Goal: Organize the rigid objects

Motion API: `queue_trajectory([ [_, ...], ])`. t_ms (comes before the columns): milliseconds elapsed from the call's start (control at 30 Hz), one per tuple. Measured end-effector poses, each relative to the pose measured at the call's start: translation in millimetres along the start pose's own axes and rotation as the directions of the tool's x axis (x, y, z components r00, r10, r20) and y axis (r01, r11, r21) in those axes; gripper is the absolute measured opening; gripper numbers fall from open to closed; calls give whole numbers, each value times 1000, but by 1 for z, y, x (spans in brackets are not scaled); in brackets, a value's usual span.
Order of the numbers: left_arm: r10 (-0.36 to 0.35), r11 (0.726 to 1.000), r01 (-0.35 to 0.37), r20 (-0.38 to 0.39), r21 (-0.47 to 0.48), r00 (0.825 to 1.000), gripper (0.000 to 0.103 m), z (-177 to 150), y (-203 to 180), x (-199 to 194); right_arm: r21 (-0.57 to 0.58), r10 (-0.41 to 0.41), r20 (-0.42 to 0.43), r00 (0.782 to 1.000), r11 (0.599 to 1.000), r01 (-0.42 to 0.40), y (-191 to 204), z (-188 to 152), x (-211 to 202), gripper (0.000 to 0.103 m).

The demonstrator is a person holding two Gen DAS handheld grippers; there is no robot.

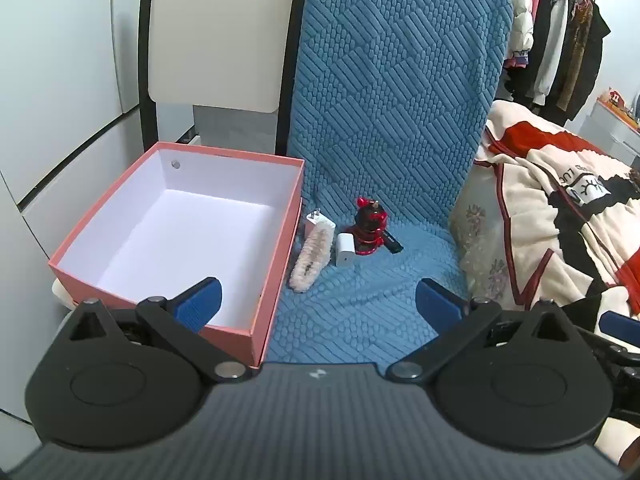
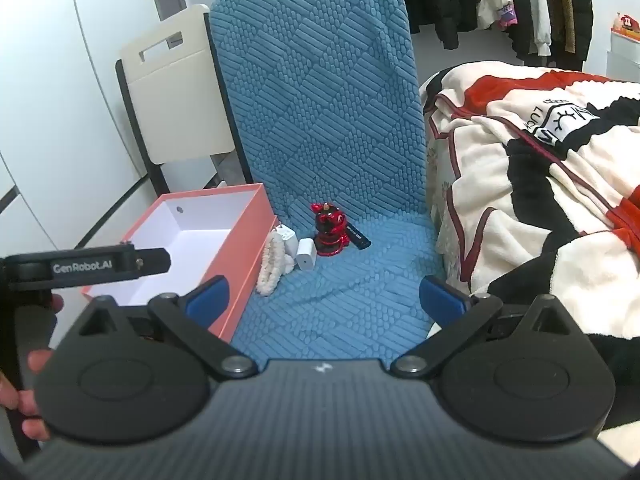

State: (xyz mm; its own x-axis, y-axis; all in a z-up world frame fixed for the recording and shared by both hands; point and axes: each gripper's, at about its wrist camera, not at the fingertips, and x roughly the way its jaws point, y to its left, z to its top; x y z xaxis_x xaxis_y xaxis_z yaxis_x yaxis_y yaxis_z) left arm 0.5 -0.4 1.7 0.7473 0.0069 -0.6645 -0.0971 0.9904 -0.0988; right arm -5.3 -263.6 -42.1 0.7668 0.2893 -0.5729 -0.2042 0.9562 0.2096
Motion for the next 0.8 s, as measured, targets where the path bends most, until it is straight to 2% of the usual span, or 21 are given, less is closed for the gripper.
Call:
queue_trajectory([
  [800, -33, 999, 33, -16, 20, 999, 103, -5, 9, -1, 43, -26, 2, 1000, 999, 26, 3, -6, 4, 103],
])
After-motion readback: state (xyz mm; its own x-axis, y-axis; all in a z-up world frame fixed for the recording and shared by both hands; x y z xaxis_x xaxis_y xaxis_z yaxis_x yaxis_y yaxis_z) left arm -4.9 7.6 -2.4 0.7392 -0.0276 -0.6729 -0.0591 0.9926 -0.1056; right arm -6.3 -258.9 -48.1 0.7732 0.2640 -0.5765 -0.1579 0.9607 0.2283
